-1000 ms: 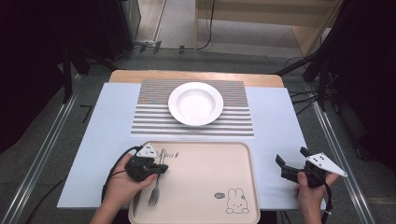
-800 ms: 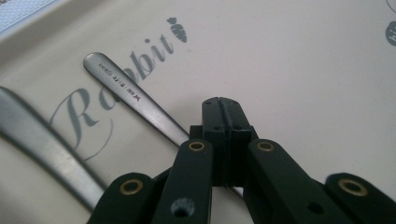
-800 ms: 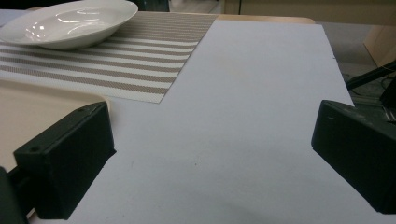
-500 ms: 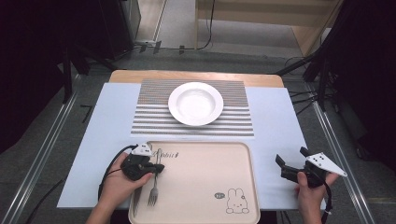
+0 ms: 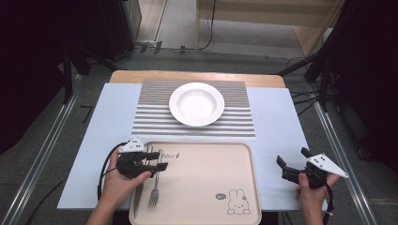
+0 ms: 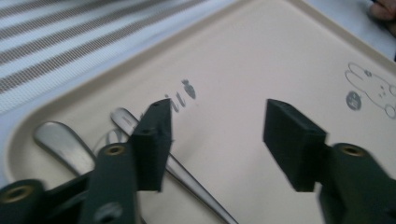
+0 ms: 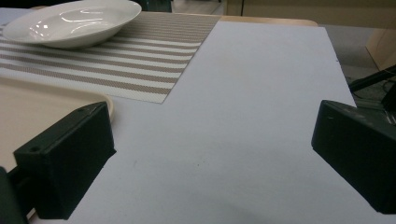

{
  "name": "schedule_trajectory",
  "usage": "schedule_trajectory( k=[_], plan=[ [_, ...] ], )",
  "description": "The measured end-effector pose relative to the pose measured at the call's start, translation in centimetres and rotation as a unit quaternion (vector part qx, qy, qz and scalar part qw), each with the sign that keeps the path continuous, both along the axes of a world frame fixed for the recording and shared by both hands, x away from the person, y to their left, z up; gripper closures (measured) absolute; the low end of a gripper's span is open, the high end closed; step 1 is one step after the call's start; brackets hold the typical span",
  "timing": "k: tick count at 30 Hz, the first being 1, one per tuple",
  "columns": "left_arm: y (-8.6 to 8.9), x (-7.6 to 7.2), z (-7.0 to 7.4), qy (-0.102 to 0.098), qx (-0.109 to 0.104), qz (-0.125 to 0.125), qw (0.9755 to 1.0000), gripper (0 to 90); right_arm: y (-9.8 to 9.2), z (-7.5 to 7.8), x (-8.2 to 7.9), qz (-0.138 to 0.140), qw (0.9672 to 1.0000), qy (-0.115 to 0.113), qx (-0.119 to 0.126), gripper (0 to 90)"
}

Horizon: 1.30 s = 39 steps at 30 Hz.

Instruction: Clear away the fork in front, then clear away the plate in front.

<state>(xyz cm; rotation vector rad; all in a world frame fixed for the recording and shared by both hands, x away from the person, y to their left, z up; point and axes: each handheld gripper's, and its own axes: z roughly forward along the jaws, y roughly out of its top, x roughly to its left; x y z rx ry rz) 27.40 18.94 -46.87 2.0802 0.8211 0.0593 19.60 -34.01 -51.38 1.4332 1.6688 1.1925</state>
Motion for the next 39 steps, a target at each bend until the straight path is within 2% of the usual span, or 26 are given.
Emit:
schedule_trajectory(
  k=[2, 3, 4, 8, 10, 13, 15, 16, 17, 18, 19, 20, 21, 23, 26, 28, 30, 33, 35, 39],
  plan=[
    [0.3, 0.0, 0.1, -0.003, -0.012, 0.000, 0.9999, 23.0, 0.0, 0.0, 0.0, 0.000, 1.0000, -0.002, 0.001, 0.0],
    [0.5, 0.0, 0.2, -0.003, -0.024, -0.005, 0.9997, 13.6, 0.0, 0.0, 0.0, -0.001, 1.0000, -0.002, 0.001, 0.0],
    [0.7, 0.0, 0.3, -0.005, -0.032, -0.005, 0.9995, 8.4, 0.0, 0.0, 0.0, -0.001, 1.0000, -0.001, 0.001, 0.0],
    [1.3, 0.0, 0.6, -0.011, -0.053, 0.004, 0.9985, 0.0, 0.1, 0.0, 0.0, 0.000, 1.0000, 0.001, -0.003, 0.0],
    [1.4, 0.0, 0.7, -0.010, -0.051, 0.006, 0.9986, 0.0, 0.1, 0.0, 0.0, 0.000, 1.0000, 0.001, -0.003, 0.0],
    [1.2, 0.0, 0.7, -0.027, -0.041, 0.031, 0.9983, 0.0, 0.1, 0.0, 0.0, -0.001, 1.0000, 0.000, -0.003, 0.0],
    [1.2, 0.3, 0.8, -0.028, -0.053, 0.040, 0.9974, 0.8, 0.1, 0.0, 0.0, -0.001, 1.0000, 0.000, -0.003, 0.0],
    [1.2, 0.4, 0.9, -0.026, -0.055, 0.053, 0.9967, 5.1, 0.1, 0.0, 0.0, -0.001, 1.0000, 0.000, -0.003, 0.0],
    [1.2, 0.5, 1.0, -0.031, -0.049, 0.075, 0.9955, 12.0, 0.1, 0.0, 0.0, -0.001, 1.0000, 0.000, -0.004, 0.0],
    [1.1, 0.5, 1.0, -0.049, -0.037, 0.088, 0.9942, 17.1, 0.1, 0.0, 0.0, -0.002, 1.0000, -0.001, -0.004, 0.0],
    [1.0, 0.6, 1.0, -0.058, -0.025, 0.099, 0.9930, 16.8, 0.1, 0.0, 0.0, -0.002, 1.0000, -0.001, -0.003, 0.0],
    [0.9, 0.5, 1.1, -0.057, -0.012, 0.098, 0.9934, 16.7, 0.1, 0.0, 0.0, -0.001, 1.0000, -0.002, -0.004, 0.0],
    [0.8, 0.4, 1.1, -0.055, -0.007, 0.087, 0.9947, 16.5, 0.2, 0.0, 0.0, -0.001, 1.0000, -0.002, -0.004, 0.0],
    [0.8, 0.2, 1.2, -0.050, -0.016, 0.059, 0.9969, 9.8, 0.2, 0.0, 0.0, -0.001, 1.0000, -0.002, -0.005, 0.0],
    [0.9, 0.2, 1.3, -0.043, -0.040, 0.037, 0.9976, 9.3, 0.2, 0.0, 0.0, -0.001, 1.0000, -0.002, -0.005, 0.0],
    [1.0, 0.1, 1.3, -0.047, -0.051, 0.027, 0.9972, 9.3, 0.2, 0.0, 0.0, 0.002, 1.0000, -0.002, -0.007, 0.0],
    [1.2, 0.3, 1.2, -0.045, -0.054, 0.035, 0.9969, 9.3, 0.4, 0.0, -0.1, 0.003, 0.9999, -0.001, -0.010, 0.0],
    [1.5, 0.6, 1.1, -0.048, -0.047, 0.043, 0.9968, 9.3, 0.5, 0.0, -0.1, 0.006, 0.9998, -0.002, -0.016, 0.0],
    [1.6, 0.9, 1.0, -0.056, -0.041, 0.056, 0.9960, 9.3, 0.6, 0.0, -0.1, 0.009, 0.9998, -0.003, -0.018, 0.0],
    [1.7, 1.5, 1.4, -0.061, -0.047, 0.066, 0.9949, 9.3, 0.7, -0.1, -0.2, 0.010, 0.9997, -0.006, -0.020, 0.0]
  ],
)
